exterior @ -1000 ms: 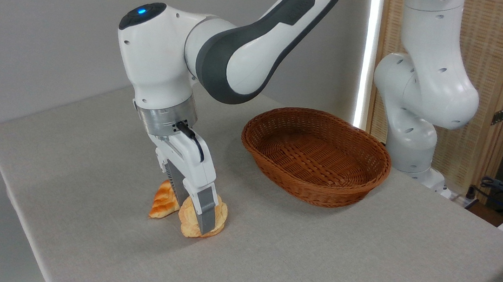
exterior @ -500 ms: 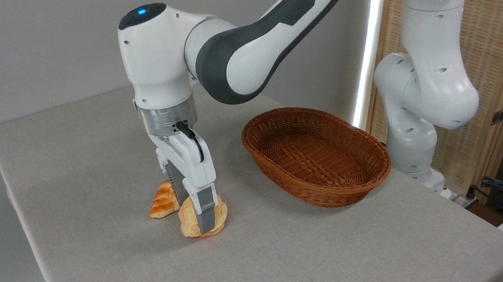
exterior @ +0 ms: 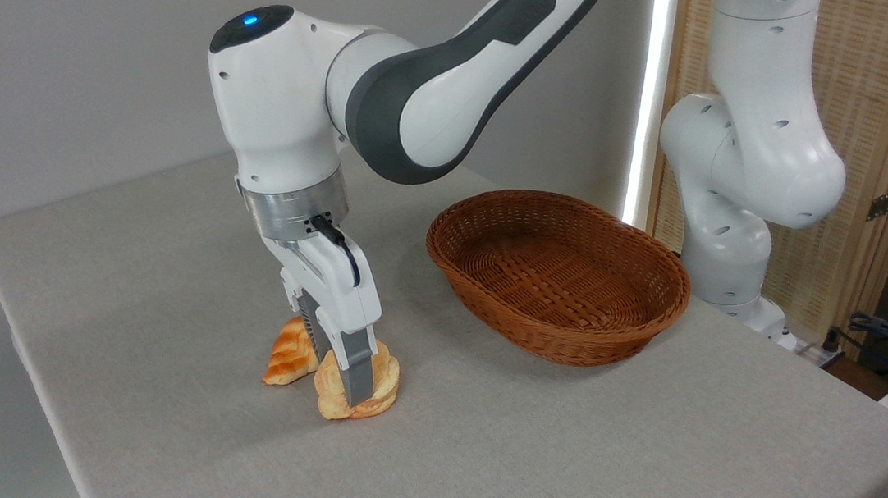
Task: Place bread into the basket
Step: 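Close the gripper on the round bun, then lift the round bun and carry it over the wicker basket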
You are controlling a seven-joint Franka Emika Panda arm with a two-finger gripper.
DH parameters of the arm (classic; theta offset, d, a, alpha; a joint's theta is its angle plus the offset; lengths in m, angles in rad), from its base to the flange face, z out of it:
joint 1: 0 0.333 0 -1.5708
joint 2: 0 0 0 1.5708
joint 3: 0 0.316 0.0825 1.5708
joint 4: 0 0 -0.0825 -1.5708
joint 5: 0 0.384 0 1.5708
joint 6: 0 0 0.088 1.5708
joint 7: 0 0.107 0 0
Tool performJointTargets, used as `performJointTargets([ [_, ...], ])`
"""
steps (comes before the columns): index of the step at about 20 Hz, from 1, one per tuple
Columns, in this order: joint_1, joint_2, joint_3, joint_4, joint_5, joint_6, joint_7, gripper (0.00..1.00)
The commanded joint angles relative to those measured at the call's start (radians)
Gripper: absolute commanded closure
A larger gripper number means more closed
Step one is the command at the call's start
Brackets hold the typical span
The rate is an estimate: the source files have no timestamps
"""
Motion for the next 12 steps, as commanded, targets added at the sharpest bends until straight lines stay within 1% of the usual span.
performJointTargets([
  [1, -0.008, 0.001, 0.008, -0.003, 0.013, 0.003, 0.01, 0.47],
  [4, -0.008, -0.017, 0.008, 0.005, 0.013, -0.018, 0.012, 0.44],
  [10, -0.017, -0.132, -0.004, 0.006, 0.008, -0.096, 0.01, 0.41],
  [12, -0.022, -0.178, -0.007, 0.006, -0.004, -0.158, 0.01, 0.4],
])
